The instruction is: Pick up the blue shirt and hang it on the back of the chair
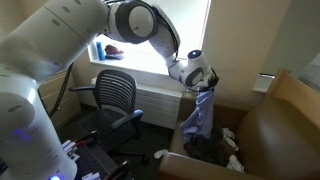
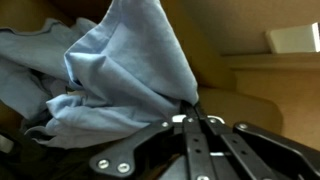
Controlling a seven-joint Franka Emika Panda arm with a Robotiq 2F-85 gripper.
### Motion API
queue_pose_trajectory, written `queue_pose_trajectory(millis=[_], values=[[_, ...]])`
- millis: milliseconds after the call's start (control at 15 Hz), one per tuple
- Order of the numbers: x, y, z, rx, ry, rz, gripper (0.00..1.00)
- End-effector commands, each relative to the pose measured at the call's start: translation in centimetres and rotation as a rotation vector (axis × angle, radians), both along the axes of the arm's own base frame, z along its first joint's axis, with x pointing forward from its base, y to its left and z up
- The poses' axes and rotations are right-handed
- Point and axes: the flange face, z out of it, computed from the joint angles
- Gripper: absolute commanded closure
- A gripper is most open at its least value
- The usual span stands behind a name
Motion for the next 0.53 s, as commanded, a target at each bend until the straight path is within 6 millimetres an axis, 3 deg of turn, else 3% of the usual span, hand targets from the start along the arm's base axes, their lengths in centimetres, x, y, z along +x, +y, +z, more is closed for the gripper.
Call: queue_pose_trajectory(millis=[0,133,200,467], values=[[-3.5,4.8,6.5,0.015,-0.191,0.056,0.99],[-4.9,7.8,10.0,0.037,-0.333,0.069,0.99],[-2.6,8.2,14.7,0.063,-0.363,0.069,0.99],[-7.1,14.5,19.4,0.072,-0.353,0.215,0.99]])
